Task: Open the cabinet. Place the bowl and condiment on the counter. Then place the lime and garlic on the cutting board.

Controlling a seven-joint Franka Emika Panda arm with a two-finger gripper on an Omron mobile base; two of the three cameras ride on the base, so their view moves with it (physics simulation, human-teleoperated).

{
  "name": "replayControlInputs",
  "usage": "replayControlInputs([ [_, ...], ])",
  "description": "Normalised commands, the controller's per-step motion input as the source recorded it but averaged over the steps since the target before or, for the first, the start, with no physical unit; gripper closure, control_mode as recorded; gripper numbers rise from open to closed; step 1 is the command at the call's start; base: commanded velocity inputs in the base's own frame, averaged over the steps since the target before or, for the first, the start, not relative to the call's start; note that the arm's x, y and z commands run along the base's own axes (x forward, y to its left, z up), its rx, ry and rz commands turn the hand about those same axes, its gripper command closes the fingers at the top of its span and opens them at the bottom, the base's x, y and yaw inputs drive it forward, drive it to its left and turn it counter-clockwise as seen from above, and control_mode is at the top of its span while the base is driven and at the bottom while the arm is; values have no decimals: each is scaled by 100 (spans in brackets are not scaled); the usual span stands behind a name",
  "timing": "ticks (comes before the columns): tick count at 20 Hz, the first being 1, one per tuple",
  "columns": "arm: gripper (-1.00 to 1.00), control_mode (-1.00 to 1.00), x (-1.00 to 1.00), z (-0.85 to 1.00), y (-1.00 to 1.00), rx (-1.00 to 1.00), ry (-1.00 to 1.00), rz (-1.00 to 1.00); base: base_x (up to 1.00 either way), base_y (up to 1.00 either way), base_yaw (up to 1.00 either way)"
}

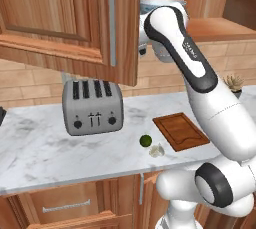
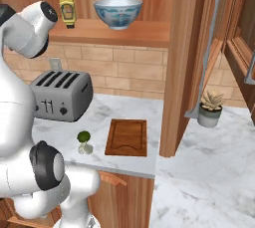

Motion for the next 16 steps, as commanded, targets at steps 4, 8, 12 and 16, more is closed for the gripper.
replayControlInputs([
  [4,-100,-100,-100,2,95,0,-10,44,0,0,0],
  [8,-100,-100,-100,0,100,0,-16,40,0,0,0],
  [12,-100,-100,-100,0,100,-2,-22,30,0,0,0],
  [16,-100,-100,-54,0,61,-3,-18,5,0,0,0],
])
